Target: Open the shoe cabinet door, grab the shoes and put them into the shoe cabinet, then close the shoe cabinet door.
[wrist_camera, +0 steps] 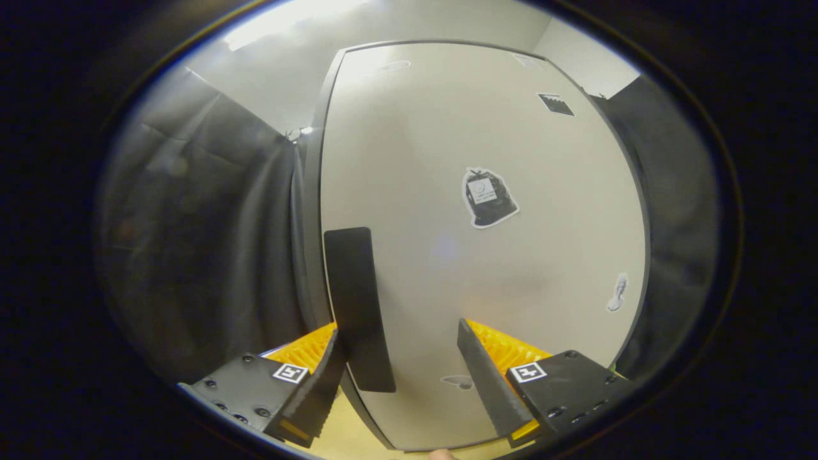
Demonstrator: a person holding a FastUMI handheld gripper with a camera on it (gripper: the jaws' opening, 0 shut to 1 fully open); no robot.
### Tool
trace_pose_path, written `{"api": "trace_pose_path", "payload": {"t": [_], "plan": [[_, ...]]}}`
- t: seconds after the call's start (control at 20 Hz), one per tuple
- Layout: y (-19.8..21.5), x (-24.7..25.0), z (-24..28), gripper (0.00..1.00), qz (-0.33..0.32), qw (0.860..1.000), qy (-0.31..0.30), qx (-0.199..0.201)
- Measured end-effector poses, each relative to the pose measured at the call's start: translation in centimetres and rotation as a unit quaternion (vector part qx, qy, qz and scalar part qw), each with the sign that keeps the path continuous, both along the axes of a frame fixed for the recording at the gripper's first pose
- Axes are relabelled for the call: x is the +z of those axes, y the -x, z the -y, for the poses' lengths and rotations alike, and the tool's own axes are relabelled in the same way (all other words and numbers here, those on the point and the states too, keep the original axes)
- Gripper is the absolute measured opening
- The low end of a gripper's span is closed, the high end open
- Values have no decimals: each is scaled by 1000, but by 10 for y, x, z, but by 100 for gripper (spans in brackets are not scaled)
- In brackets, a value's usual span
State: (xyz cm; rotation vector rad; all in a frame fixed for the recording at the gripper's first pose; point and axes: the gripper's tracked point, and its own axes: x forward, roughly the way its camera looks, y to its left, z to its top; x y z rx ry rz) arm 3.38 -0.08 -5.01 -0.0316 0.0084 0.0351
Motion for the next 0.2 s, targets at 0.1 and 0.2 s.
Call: {"api": "trace_pose_path", "payload": {"t": [0.1,0.2], "plan": [[1,-2,-2,99,-4,1000,-2,9],[3,-5,1,99,-15,1000,-11,19]]}}
